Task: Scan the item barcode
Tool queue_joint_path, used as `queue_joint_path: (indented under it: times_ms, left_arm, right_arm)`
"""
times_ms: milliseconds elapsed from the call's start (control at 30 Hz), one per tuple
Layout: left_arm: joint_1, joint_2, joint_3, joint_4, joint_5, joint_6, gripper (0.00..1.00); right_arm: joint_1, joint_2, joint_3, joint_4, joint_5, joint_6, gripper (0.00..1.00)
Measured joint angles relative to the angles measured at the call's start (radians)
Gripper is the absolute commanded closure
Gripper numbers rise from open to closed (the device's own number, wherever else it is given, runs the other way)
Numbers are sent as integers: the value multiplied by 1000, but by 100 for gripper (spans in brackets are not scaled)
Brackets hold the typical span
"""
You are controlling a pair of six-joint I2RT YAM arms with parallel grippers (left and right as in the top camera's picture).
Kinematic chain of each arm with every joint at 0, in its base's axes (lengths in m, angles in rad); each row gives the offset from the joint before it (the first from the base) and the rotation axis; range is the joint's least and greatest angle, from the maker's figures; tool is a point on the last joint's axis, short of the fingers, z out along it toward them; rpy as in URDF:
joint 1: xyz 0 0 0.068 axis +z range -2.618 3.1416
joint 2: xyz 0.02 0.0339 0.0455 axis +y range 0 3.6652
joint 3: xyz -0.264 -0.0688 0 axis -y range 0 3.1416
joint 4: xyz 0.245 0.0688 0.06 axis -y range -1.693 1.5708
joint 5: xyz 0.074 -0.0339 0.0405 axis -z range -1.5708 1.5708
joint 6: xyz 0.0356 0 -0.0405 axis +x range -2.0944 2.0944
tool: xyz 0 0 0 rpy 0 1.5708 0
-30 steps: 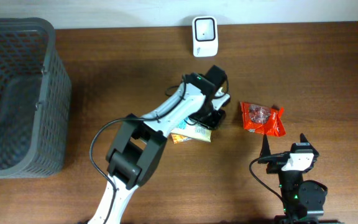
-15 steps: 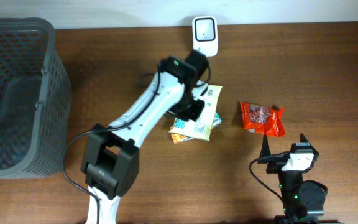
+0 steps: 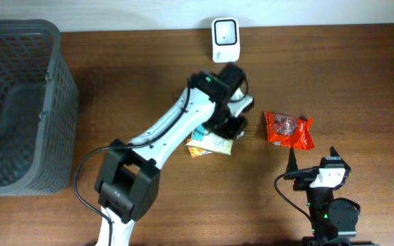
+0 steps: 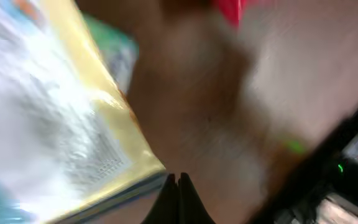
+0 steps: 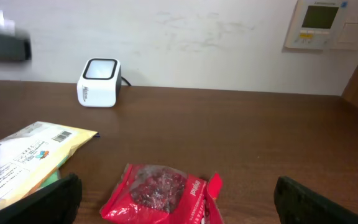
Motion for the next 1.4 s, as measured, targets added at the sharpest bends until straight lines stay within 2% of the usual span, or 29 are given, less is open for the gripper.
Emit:
queue_joint_path:
  times_ms: [67,167,267,400,533,767,900,1033,1100,1233,1400]
  left_arm:
    - [19,-19,62,28,-108,-4,95]
    - [62,-28,79,153,-238,-6,100]
    - [85,-23,79,281,-283,-8,100]
    - [84,86,85,396,-299,-8,100]
    - [77,230,85,390,-298,-47,100]
    - [24,242,96,357,-227,-61,100]
    - [31,132,106,198,-211,-65,100]
    - [40,-12,137,-95,-243,-68,100]
    - [40,-13,112,-133,-257,-80,100]
    - [40,-12,-35,-92,-266,-102,100]
    - [40,-5,-237,109,-178,-113,100]
  right_arm:
    - [0,0,0,0,0,-1,1]
    - [0,0,0,0,0,-1,2]
    - [0,0,0,0,0,0,2]
    - [0,0,0,0,0,-1,2]
    - [0,0,0,0,0,0,2]
    - [0,0,0,0,0,-1,2]
    - [0,0,0,0,0,-1,2]
    - [0,0,0,0,0,-1,2]
    - [0,0,0,0,0,-1,2]
    - [0,0,0,0,0,-1,2]
    - [0,0,0,0,0,-1,2]
